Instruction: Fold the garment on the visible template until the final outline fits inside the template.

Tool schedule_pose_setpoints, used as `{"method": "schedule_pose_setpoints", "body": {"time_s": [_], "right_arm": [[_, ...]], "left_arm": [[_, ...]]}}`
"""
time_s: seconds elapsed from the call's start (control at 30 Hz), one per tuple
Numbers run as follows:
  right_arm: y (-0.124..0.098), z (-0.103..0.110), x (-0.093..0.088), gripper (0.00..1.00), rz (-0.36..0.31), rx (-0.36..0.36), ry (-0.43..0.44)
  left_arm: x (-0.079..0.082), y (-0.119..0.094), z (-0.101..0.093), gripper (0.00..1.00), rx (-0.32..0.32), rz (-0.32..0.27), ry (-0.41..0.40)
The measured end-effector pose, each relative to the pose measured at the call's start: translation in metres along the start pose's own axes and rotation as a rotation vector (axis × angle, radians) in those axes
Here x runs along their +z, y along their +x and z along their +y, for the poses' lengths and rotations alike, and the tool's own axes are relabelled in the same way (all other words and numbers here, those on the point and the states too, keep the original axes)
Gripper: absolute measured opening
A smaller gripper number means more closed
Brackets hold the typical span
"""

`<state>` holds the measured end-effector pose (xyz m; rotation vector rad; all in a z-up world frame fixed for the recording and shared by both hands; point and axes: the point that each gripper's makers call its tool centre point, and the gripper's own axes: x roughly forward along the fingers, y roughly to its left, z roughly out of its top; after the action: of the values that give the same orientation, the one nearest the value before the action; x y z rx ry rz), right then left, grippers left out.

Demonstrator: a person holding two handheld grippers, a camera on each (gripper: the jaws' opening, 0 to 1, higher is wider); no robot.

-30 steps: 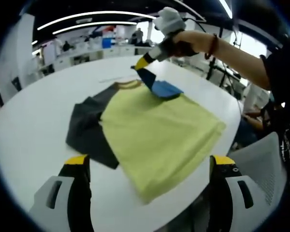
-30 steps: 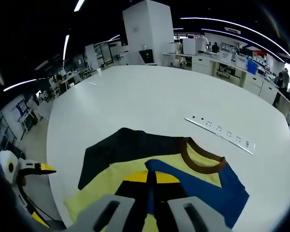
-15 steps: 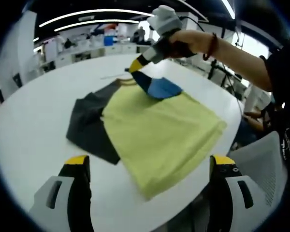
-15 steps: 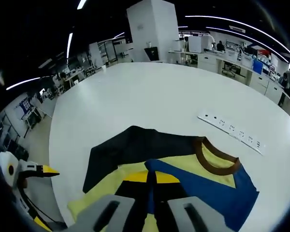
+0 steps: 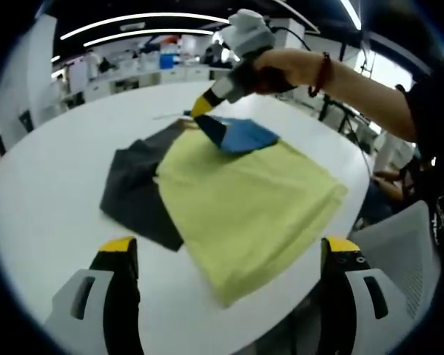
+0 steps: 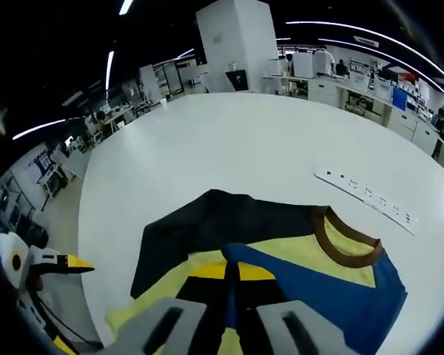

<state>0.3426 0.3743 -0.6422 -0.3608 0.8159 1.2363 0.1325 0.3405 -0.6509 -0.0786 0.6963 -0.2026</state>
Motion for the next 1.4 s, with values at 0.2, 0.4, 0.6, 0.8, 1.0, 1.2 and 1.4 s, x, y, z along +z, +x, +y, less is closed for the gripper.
{"method": "schedule_pose_setpoints", "body": {"time_s": [0.2, 0.4, 0.6, 0.8, 1.0, 1.2, 1.4], "right_arm": [[0.014, 0.001, -0.008, 0.0, 0.006, 0.016, 0.021], [0.032, 0.001, -0.018, 0.0, 0.023, 0.035, 0.059], [0.046, 0.002, -0.026, 0.0, 0.03, 0.046, 0.095], [0.057, 0.0, -0.034, 0.0, 0.041, 0.045, 0.114], [0.066, -0.001, -0.036, 0.0, 0.02, 0.042, 0.153], [0.071, -0.004, -0.04, 0.0, 0.002, 0.048, 0.206], [0.074, 0.008, -0.042, 0.07, 0.001, 0.083, 0.202]], "left_arm": [[-0.001, 0.002, -0.002, 0.99, -0.006, 0.006, 0.001], [-0.002, 0.003, 0.0, 0.99, -0.003, 0.008, -0.004], [-0.001, 0.003, 0.001, 0.99, 0.0, 0.002, -0.013], [-0.003, 0.002, 0.005, 0.99, 0.01, 0.001, -0.027], [-0.006, 0.001, 0.007, 0.99, 0.015, 0.005, -0.035], [-0.008, 0.002, 0.007, 0.99, 0.01, 0.009, -0.038], [-0.008, 0.004, 0.008, 0.99, 0.005, 0.006, -0.042]]}}
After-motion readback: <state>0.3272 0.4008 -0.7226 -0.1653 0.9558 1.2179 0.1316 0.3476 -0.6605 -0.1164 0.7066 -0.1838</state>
